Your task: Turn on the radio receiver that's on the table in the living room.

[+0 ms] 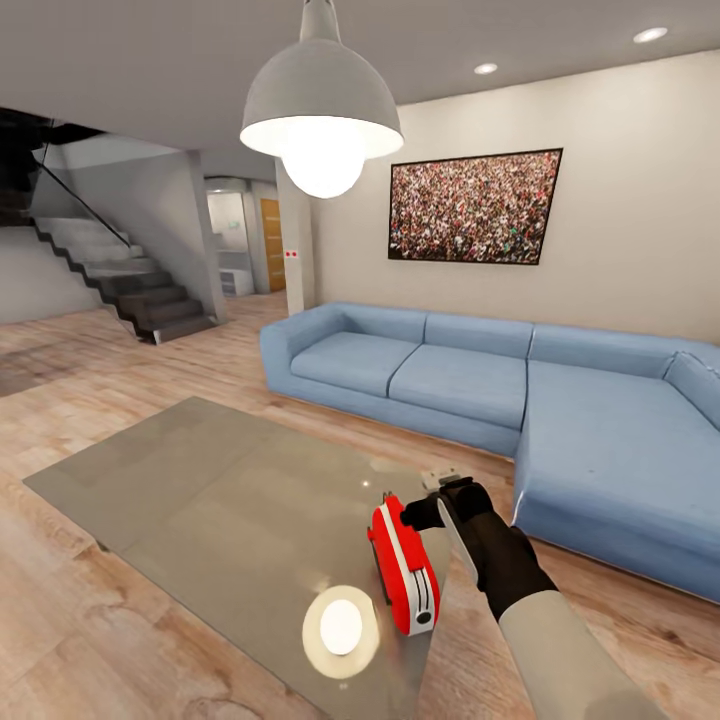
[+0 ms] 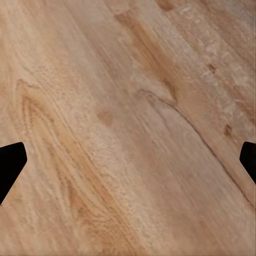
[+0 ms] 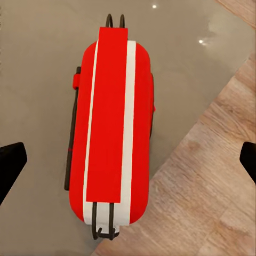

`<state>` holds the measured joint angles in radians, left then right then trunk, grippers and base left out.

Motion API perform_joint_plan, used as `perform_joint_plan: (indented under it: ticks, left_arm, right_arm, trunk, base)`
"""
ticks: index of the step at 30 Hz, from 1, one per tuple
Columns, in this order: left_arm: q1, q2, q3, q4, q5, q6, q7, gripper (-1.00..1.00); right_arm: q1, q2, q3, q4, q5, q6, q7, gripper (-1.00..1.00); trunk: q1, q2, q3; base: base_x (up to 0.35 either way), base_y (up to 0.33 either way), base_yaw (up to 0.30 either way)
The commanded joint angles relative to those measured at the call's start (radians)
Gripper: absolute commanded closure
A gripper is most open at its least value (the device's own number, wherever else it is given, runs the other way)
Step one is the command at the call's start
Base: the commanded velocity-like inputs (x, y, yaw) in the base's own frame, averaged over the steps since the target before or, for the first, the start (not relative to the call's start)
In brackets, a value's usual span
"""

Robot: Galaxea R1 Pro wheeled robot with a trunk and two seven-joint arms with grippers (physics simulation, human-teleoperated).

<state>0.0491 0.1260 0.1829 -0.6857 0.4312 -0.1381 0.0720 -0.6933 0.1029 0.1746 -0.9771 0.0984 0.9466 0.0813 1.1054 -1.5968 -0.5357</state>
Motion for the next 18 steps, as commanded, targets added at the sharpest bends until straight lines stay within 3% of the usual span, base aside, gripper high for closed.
perform_joint_plan:
  ticks: [1, 14, 18]
  left_arm:
    - [0.0, -0.002, 0.0, 0.0, -0.001, 0.0, 0.0, -1.0]
    - [0.0, -0.006, 0.0, 0.0, -0.002, -0.001, 0.0, -1.0]
    - [0.0, -0.005, 0.0, 0.001, -0.003, 0.001, 0.001, -1.0]
  right_arm:
    - [0.0, 0.001, 0.0, 0.0, 0.0, 0.0, 0.0, -1.0]
    - [0.0, 0.001, 0.0, 0.0, -0.012, 0.0, 0.0, -1.0]
    - [0.0, 0.001, 0.0, 0.0, -0.012, 0.0, 0.0, -1.0]
  trunk:
    - [0.004, -0.007, -0.003]
    - [0.054, -0.098, -0.044]
    - [0.054, -0.098, -0.044]
  base:
    - [0.0, 0.0, 0.0]
    - [0.0, 0.0, 0.0]
    - [0.0, 0.0, 0.0]
